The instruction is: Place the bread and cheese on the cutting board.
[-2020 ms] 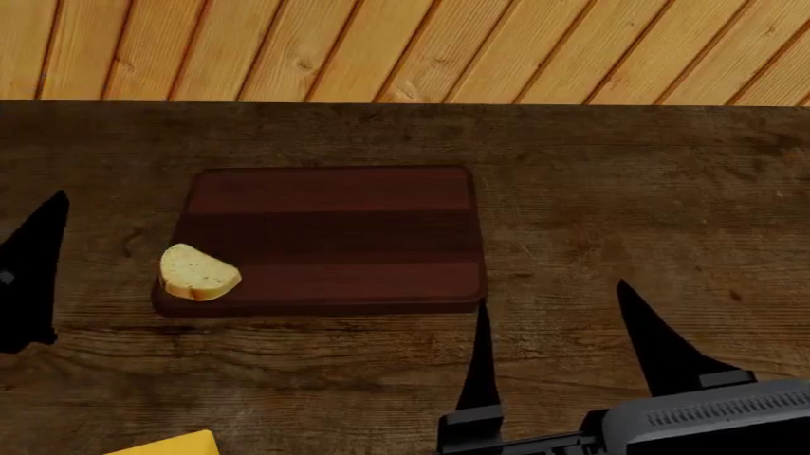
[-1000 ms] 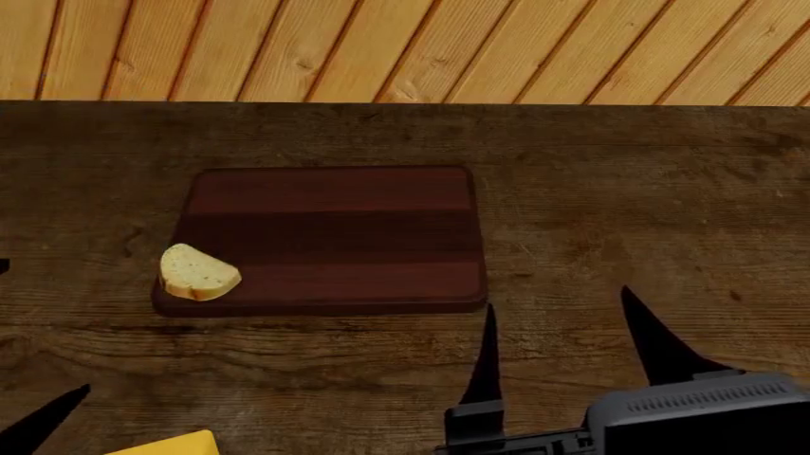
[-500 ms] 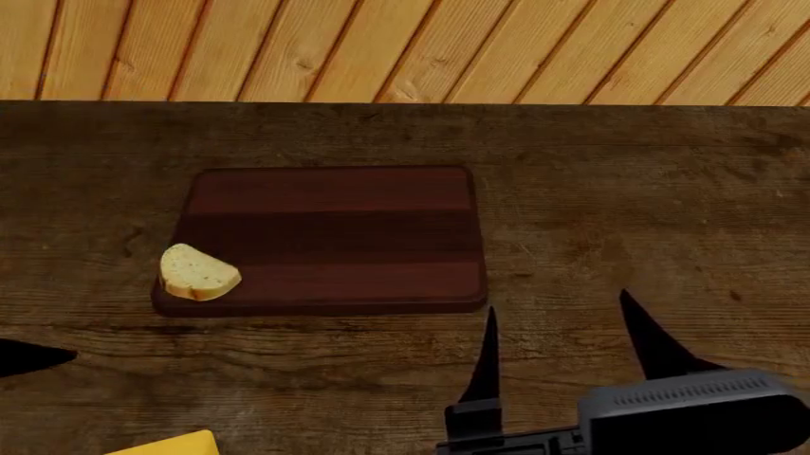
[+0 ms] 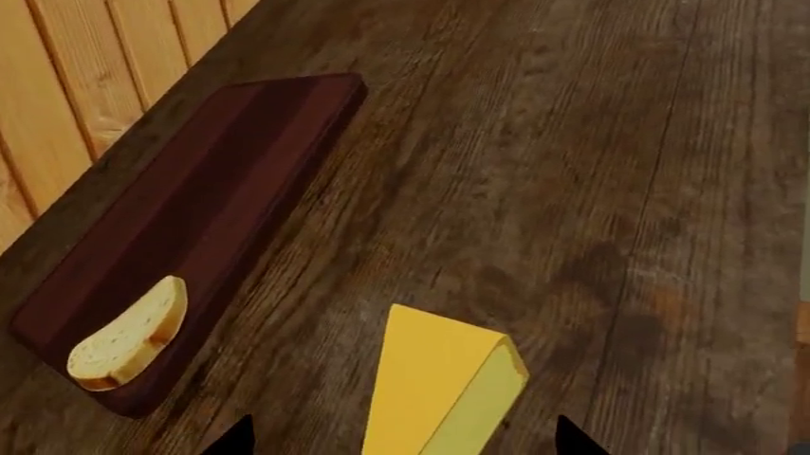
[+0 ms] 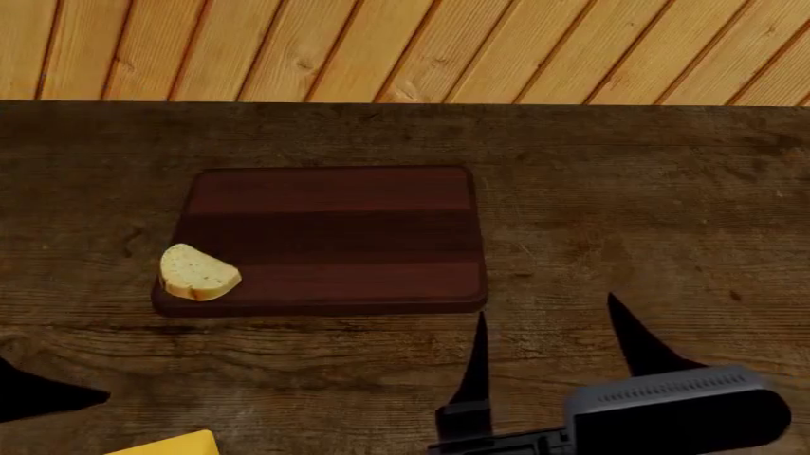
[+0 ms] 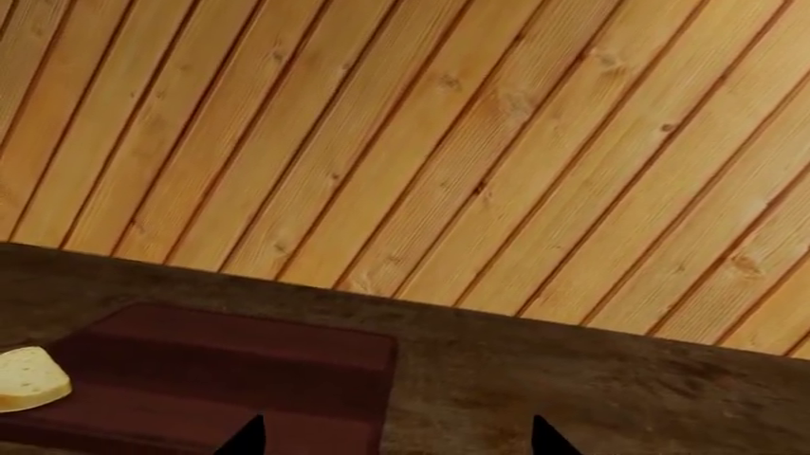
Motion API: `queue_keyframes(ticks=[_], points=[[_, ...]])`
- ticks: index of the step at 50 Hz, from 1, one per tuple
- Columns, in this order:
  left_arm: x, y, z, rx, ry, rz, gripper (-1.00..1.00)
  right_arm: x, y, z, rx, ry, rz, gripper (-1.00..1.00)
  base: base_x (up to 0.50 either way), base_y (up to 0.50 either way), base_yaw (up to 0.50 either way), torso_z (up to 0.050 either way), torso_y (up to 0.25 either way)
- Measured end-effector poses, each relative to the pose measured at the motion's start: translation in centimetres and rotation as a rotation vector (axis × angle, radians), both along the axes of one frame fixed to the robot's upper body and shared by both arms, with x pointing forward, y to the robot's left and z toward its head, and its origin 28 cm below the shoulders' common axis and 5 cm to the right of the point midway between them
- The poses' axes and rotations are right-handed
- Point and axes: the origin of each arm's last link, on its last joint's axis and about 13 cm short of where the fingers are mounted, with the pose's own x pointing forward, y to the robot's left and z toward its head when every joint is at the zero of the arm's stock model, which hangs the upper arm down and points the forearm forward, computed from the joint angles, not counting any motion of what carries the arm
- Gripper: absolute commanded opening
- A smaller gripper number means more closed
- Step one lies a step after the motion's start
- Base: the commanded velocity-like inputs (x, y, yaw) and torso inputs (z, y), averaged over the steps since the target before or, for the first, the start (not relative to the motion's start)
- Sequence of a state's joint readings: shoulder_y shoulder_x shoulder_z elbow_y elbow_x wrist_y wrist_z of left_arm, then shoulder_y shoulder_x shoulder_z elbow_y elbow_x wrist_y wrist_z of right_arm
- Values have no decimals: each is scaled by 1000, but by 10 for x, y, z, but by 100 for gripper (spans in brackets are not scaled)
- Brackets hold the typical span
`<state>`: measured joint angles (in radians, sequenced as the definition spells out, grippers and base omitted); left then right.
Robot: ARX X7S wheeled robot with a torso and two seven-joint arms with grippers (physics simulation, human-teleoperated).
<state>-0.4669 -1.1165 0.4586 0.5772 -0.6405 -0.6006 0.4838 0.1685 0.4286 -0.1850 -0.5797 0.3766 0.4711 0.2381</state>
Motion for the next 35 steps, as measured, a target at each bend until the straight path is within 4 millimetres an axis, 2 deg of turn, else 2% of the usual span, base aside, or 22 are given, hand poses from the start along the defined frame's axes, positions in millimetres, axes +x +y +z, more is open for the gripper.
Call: queue_keyframes(ticks=[35], points=[[24, 2, -39, -17, 60, 37, 100, 5, 2, -6, 3, 25, 14, 100, 0, 0, 0, 0, 0]])
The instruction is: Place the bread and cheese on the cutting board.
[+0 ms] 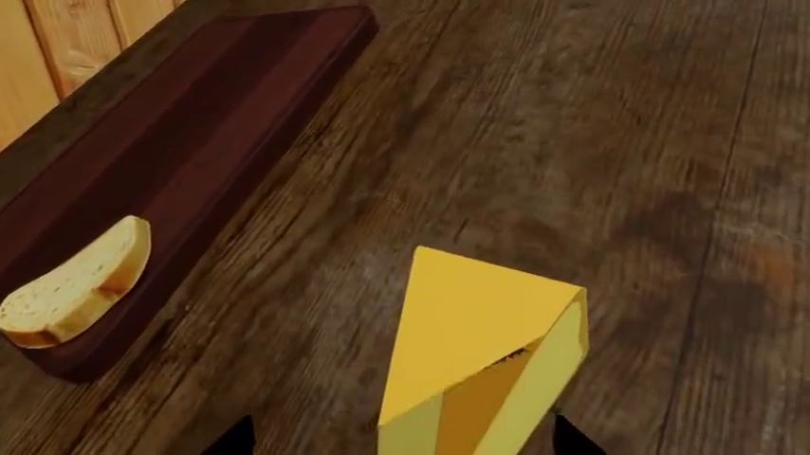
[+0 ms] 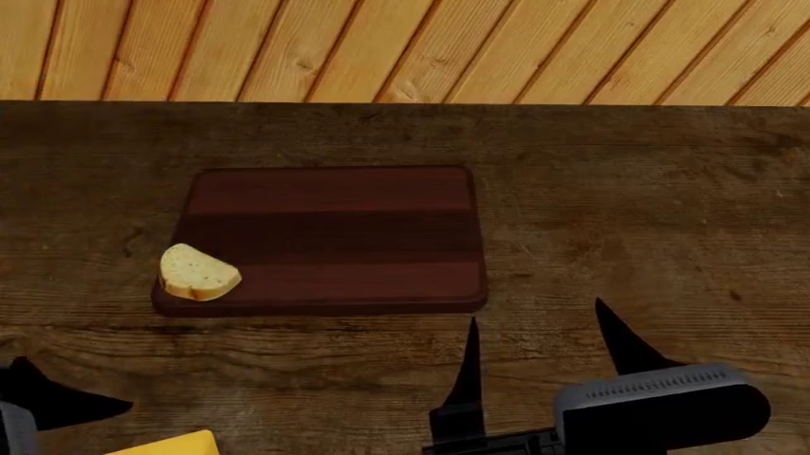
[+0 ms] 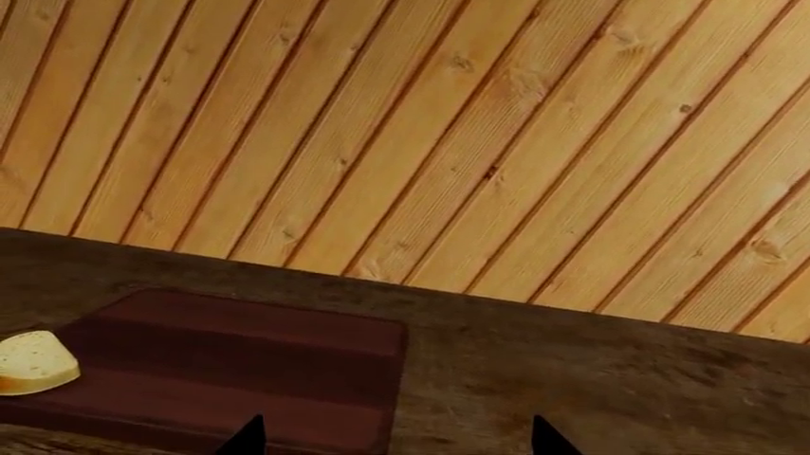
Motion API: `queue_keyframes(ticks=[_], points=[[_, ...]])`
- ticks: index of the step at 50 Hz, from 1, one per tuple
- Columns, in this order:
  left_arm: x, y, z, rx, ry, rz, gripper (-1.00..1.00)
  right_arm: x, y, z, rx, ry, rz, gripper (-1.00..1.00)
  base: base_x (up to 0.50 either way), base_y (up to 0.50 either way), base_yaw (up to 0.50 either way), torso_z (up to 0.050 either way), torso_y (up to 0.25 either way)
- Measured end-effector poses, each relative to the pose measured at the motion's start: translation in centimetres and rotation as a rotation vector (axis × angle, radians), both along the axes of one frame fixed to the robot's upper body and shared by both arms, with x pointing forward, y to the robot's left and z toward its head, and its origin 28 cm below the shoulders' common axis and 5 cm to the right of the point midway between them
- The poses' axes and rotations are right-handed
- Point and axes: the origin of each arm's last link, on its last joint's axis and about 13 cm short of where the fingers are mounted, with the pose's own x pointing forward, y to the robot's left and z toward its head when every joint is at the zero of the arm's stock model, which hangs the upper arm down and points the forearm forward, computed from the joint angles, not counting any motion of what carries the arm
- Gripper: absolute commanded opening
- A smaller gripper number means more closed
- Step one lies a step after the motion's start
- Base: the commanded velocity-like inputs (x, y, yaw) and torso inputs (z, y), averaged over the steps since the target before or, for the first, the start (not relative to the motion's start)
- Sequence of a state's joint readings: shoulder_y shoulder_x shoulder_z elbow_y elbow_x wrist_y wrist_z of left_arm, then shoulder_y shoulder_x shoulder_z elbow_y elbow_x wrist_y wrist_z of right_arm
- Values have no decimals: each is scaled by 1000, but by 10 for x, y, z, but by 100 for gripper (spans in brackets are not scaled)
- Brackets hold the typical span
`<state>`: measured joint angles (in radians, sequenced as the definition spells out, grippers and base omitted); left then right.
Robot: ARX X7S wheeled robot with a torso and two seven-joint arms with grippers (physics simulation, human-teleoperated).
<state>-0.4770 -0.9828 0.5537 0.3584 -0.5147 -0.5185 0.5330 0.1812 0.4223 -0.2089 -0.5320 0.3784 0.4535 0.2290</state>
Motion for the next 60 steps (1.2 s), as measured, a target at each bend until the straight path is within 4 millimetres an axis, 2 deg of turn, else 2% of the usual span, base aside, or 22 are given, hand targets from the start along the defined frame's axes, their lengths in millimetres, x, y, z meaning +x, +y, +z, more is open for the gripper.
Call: queue_keyframes(ticks=[13, 14, 32, 46, 60], points=[[4, -3, -5, -27, 2, -14, 100, 0, 0, -1, 1, 1, 0, 100, 0, 0, -1, 0, 0], [4, -3, -5, -29, 1, -16, -100, 0, 0, -1, 1, 1, 0, 100, 11, 0, -3, 0, 0], [4, -12, -17, -37, -82, -30, -100, -1, 0, -1, 2, 0, 3, 100, 0, -1, -2, 0, 0], [10, -31, -4, -97, -270, 43, -100, -2, 0, 1, 4, -5, 5, 100, 0, 0, 0, 0, 0], [27, -49, 5, -118, -351, 147, -100, -4, 0, 3, 9, -14, 5, 100, 0, 0, 0, 0, 0]])
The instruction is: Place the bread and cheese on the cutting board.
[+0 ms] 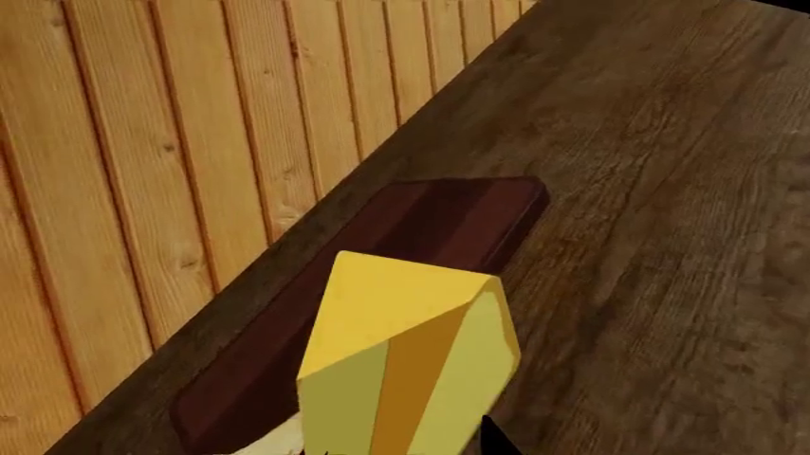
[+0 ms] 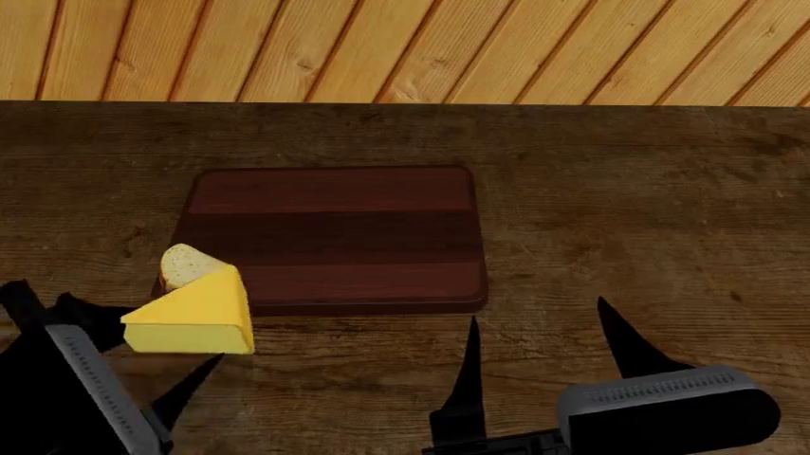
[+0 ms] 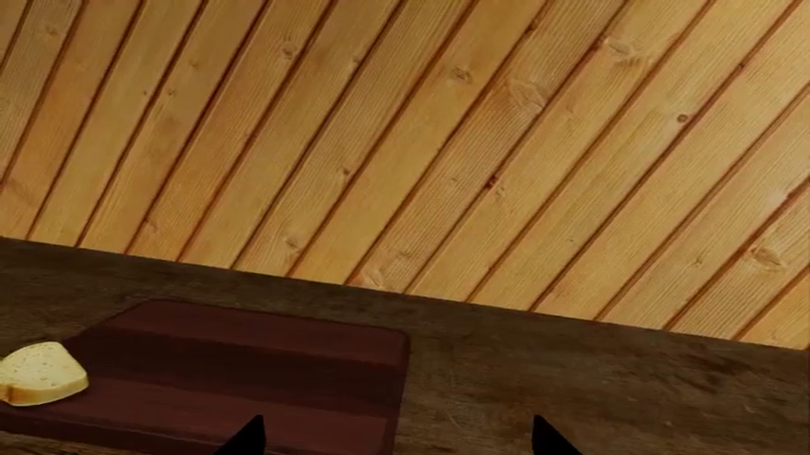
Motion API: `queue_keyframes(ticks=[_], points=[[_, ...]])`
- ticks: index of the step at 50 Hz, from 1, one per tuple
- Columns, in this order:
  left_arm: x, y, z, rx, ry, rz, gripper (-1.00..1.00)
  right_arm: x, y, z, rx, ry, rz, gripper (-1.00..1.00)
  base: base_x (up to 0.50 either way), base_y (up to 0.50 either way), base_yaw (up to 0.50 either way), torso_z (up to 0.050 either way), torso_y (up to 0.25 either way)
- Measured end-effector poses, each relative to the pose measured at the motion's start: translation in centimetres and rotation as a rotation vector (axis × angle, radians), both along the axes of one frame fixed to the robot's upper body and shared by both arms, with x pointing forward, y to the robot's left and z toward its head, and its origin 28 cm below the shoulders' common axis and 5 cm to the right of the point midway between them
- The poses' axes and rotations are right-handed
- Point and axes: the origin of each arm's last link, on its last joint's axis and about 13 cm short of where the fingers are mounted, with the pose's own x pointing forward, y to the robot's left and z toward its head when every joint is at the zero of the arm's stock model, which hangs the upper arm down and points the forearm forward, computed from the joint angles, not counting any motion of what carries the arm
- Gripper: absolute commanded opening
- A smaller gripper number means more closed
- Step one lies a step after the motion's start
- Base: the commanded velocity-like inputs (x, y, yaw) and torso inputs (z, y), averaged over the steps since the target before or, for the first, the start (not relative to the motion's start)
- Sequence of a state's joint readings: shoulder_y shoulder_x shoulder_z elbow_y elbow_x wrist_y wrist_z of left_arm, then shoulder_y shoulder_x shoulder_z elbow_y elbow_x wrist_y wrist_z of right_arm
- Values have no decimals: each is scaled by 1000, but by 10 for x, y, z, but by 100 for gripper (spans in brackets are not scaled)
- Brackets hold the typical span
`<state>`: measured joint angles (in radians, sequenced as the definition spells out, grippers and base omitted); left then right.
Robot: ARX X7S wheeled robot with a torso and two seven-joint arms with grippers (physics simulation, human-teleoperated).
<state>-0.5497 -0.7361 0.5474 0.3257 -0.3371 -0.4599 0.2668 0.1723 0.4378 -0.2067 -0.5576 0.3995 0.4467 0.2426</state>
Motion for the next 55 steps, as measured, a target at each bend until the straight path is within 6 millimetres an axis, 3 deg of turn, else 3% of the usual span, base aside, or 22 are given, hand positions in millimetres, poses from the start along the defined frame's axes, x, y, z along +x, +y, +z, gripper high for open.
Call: queue_keyframes(ticks=[20, 55], points=[[30, -40, 13, -22, 12, 158, -100, -3, -2, 3, 16, -16, -2, 100, 0, 0, 0, 0, 0], [103, -108, 29, -34, 63, 289, -100, -10, -14, 14, 62, -59, -31, 100, 0, 0, 0, 0, 0]])
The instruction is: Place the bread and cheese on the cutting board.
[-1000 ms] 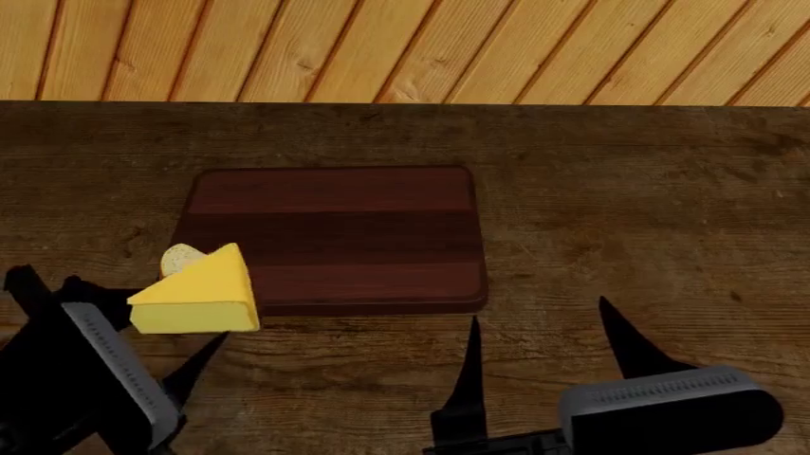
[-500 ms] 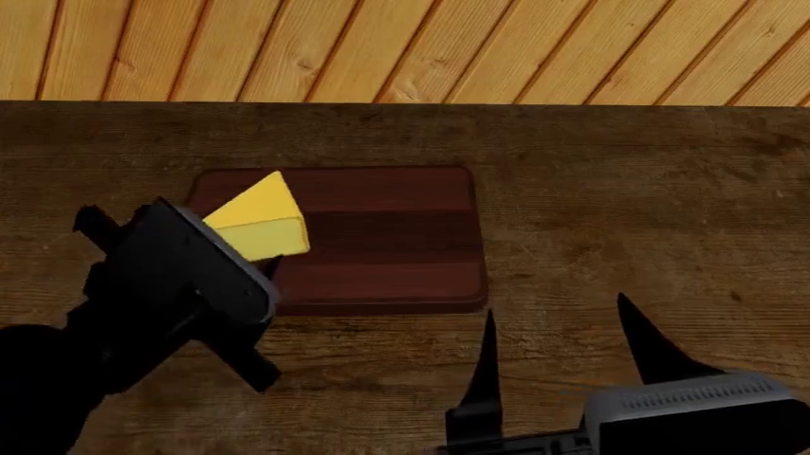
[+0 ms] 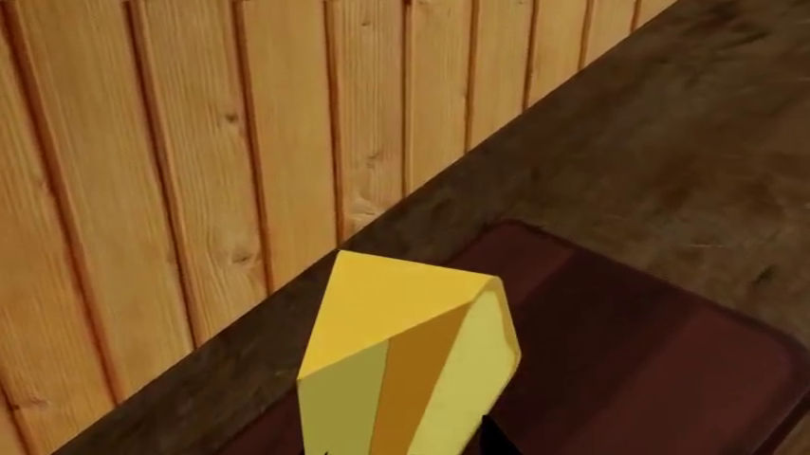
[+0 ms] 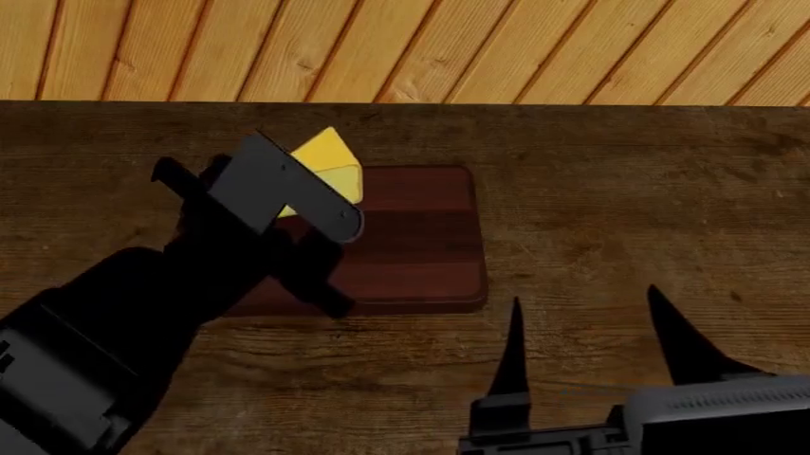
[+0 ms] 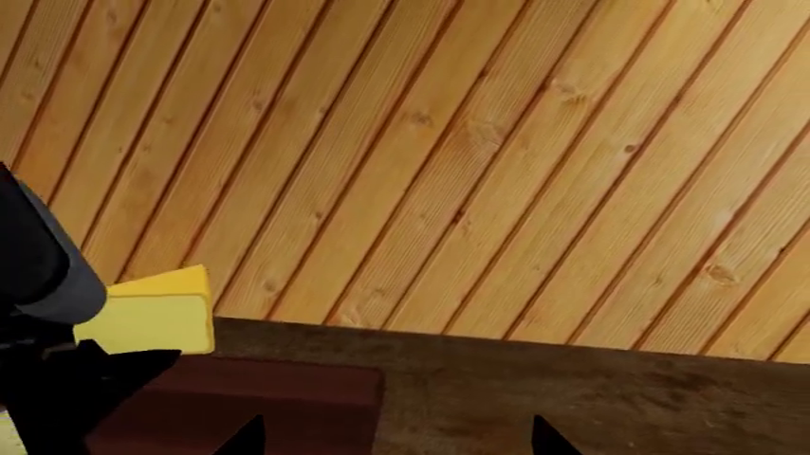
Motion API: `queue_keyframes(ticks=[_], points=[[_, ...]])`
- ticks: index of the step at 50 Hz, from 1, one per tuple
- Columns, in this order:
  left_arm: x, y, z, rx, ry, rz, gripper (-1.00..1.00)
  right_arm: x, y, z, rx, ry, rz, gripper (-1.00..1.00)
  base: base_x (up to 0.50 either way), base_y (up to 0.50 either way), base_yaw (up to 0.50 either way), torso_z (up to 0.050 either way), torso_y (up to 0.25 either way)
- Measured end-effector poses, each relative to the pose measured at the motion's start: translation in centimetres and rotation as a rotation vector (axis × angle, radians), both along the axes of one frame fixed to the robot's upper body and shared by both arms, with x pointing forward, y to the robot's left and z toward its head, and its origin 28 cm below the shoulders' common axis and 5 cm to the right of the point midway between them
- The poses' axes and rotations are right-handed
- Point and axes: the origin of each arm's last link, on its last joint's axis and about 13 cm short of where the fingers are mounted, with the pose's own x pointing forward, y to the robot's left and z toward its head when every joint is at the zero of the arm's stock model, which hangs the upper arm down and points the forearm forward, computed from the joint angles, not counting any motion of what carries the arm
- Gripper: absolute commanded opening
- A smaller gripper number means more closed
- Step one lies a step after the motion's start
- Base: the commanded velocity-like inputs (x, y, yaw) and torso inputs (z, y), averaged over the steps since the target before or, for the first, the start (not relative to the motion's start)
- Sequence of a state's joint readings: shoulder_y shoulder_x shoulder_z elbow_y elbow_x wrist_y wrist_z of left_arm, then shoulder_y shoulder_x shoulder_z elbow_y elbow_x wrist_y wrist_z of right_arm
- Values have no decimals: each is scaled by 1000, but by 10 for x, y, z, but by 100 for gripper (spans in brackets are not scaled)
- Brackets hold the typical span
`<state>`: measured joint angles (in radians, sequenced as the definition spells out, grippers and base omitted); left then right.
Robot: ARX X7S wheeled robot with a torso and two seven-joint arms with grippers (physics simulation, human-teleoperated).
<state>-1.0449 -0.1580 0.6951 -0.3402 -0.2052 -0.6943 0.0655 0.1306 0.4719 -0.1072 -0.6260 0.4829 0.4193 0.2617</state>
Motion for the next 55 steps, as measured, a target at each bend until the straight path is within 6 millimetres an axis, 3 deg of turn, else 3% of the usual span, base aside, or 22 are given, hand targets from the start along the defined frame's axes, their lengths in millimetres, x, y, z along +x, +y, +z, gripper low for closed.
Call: queue_keyframes(ticks=[19, 55], points=[[20, -17, -12, -21, 83, 15, -100, -4, -4, 4, 19, -18, -11, 100, 0, 0, 0, 0, 0], [-3, -18, -42, -22, 195, 97, -100, -22, -4, 22, 41, -95, 12, 100, 0, 0, 0, 0, 0]])
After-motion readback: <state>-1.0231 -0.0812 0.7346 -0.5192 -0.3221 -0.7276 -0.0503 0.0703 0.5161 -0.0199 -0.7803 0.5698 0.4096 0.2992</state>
